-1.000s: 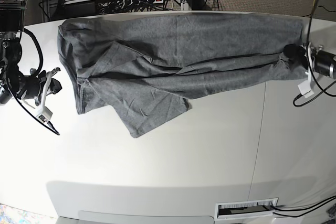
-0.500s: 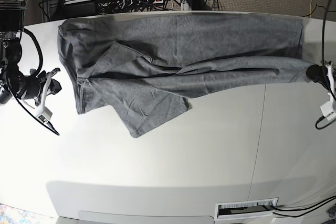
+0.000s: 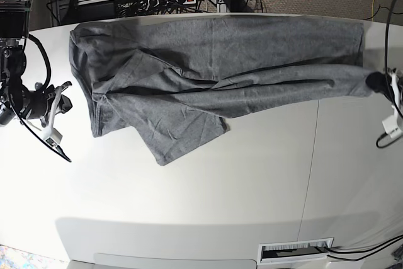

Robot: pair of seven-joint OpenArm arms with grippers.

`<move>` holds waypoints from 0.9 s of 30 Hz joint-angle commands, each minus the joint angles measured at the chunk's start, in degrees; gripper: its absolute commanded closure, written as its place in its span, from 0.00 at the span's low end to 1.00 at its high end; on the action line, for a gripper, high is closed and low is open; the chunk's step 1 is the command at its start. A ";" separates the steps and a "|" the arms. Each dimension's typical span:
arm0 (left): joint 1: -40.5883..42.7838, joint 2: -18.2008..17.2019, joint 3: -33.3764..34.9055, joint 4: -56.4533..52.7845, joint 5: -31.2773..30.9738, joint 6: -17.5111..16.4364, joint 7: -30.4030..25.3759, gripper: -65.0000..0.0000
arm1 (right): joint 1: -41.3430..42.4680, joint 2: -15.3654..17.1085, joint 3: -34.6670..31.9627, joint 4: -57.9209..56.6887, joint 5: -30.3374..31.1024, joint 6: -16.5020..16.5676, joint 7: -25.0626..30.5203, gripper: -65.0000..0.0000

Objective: Fold the T-shirt properly
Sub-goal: 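Carry the folded hem across the shirt toward the collar edge, then lower the folded edge onto the shirt and release with both grippers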

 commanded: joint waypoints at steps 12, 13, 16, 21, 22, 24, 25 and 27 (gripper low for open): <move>1.05 8.33 -0.72 0.48 -0.99 -0.23 0.01 1.00 | -0.98 -1.33 0.70 0.63 -1.57 0.06 1.36 1.00; 1.27 8.68 -0.72 0.48 -0.99 -0.23 0.01 1.00 | -0.98 -1.33 0.70 0.63 -1.62 0.06 1.33 1.00; 2.32 8.59 -0.72 0.48 -0.99 -0.23 0.01 1.00 | -0.90 -1.20 0.70 0.63 -2.73 0.06 2.16 1.00; 3.23 7.15 -0.79 0.48 -0.99 -0.23 0.01 1.00 | -0.92 -1.20 0.70 0.63 -4.13 0.06 3.50 1.00; 3.21 6.71 -0.83 0.48 -0.99 -0.23 0.01 1.00 | -0.92 -1.20 0.70 0.63 -4.13 0.06 3.54 1.00; 3.19 5.49 -0.81 0.48 -0.99 -0.23 0.01 1.00 | -0.92 -1.20 0.70 0.63 -4.15 0.06 3.54 1.00; 3.13 4.70 -0.83 0.48 -0.99 -0.23 0.01 1.00 | -0.92 -1.20 0.70 0.63 -4.15 0.06 3.56 1.00; 2.60 2.91 -0.83 0.48 -0.99 -0.23 0.01 1.00 | -0.92 -1.20 0.70 0.63 -4.15 0.06 3.74 1.00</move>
